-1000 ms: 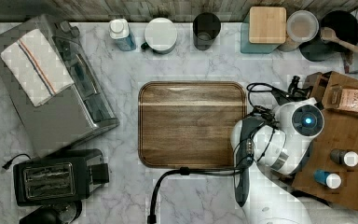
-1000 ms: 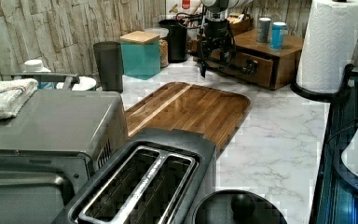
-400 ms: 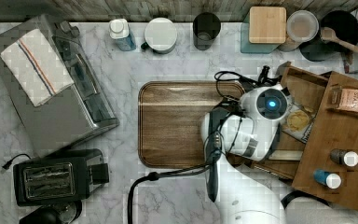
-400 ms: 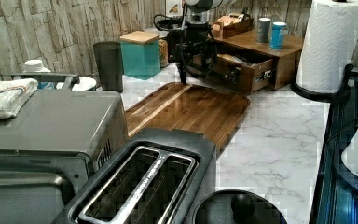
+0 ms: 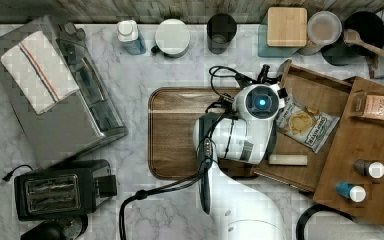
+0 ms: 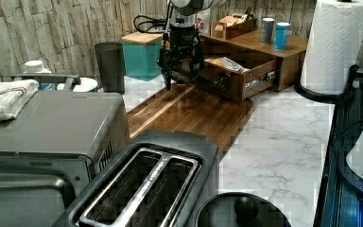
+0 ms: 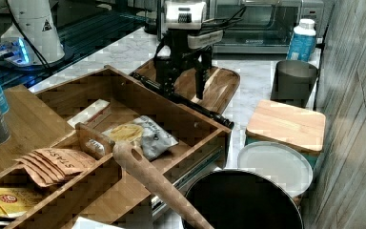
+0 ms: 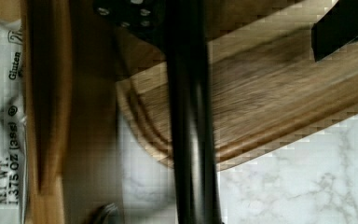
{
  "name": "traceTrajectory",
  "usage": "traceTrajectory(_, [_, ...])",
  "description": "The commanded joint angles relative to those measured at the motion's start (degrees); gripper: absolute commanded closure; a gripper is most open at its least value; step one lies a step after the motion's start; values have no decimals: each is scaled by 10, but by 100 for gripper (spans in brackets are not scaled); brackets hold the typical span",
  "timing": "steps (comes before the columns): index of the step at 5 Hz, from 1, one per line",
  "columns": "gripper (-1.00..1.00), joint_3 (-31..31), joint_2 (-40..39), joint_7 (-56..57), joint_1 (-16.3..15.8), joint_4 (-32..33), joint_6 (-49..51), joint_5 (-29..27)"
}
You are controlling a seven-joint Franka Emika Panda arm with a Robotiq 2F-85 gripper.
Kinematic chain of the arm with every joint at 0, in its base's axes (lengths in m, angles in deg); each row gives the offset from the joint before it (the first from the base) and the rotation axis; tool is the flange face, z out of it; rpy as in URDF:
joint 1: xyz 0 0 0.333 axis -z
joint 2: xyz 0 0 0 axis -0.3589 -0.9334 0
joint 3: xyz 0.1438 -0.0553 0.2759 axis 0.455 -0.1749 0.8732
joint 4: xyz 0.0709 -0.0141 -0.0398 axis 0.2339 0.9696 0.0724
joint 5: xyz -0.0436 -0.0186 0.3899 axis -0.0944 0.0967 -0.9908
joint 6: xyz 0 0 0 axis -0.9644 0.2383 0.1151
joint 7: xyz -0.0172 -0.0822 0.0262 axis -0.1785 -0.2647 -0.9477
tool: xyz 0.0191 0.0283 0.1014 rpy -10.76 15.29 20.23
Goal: Open the drawer.
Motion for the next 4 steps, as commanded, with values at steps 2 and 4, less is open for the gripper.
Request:
traceTrajectory(2, [-100,87,-3,-52,-78,-95,56,-33])
traceTrajectory(4, [-100,87,-3,-52,-79,-95,56,-33])
